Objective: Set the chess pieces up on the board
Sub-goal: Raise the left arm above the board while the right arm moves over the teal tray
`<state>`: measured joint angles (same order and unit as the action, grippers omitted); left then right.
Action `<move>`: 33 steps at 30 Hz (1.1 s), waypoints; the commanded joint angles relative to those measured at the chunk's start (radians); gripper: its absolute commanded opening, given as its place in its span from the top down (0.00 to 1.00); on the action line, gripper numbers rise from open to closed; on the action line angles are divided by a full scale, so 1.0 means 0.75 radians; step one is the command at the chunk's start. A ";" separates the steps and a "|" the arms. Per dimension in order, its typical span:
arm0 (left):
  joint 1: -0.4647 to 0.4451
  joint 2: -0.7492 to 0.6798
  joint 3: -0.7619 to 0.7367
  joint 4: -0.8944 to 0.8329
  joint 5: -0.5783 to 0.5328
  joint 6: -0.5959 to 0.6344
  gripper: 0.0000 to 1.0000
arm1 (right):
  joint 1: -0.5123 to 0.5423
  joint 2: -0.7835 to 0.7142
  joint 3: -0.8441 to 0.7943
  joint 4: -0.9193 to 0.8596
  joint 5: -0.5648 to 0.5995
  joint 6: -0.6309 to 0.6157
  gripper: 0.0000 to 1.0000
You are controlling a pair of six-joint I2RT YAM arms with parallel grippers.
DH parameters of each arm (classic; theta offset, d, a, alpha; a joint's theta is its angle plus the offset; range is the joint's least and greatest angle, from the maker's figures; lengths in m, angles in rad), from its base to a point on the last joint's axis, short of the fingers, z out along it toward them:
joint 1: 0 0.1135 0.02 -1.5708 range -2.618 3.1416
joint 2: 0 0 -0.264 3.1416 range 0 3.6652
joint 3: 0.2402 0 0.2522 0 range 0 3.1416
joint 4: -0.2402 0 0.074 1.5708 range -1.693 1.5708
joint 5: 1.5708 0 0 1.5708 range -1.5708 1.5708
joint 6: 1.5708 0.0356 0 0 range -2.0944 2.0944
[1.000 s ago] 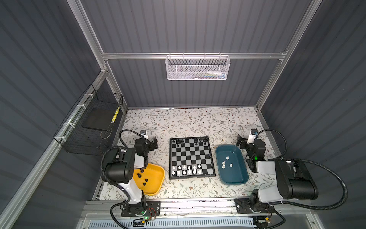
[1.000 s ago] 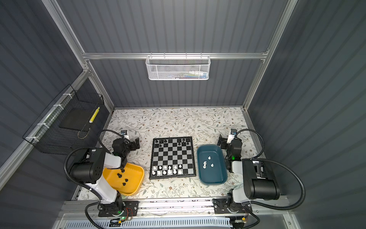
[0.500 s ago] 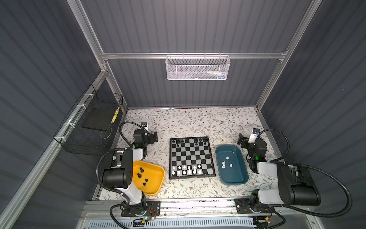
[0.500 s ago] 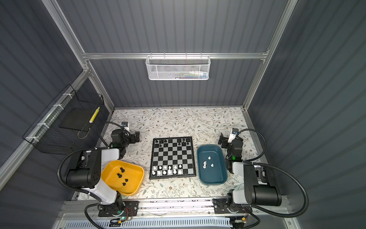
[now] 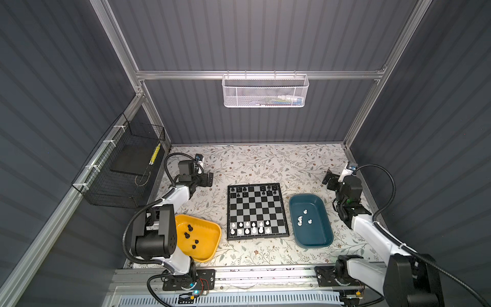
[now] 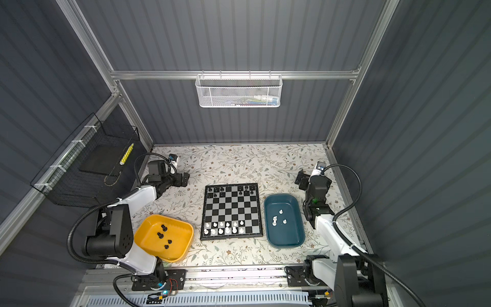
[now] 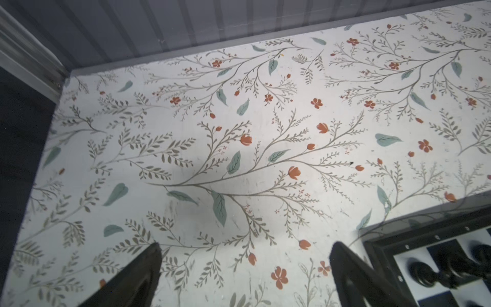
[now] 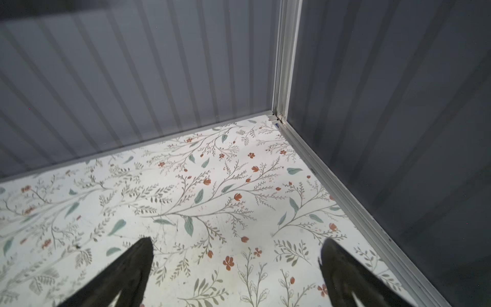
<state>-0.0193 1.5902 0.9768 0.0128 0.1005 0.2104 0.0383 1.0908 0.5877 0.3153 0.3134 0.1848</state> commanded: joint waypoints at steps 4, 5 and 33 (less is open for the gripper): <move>-0.011 -0.024 0.311 -0.587 0.061 0.135 0.01 | 0.029 -0.140 0.149 -0.618 -0.087 0.267 0.01; -0.011 -0.031 0.341 -0.631 0.087 0.151 0.00 | 0.029 -0.176 0.140 -0.632 -0.121 0.264 0.01; -0.197 0.004 0.662 -1.103 0.178 0.080 0.00 | 0.219 -0.200 0.471 -1.469 -0.534 0.283 0.34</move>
<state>-0.1585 1.5887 1.4948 -0.7673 0.1795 0.3115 0.1921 0.9306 0.9047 -0.6685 -0.0792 0.3977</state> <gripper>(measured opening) 0.995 0.663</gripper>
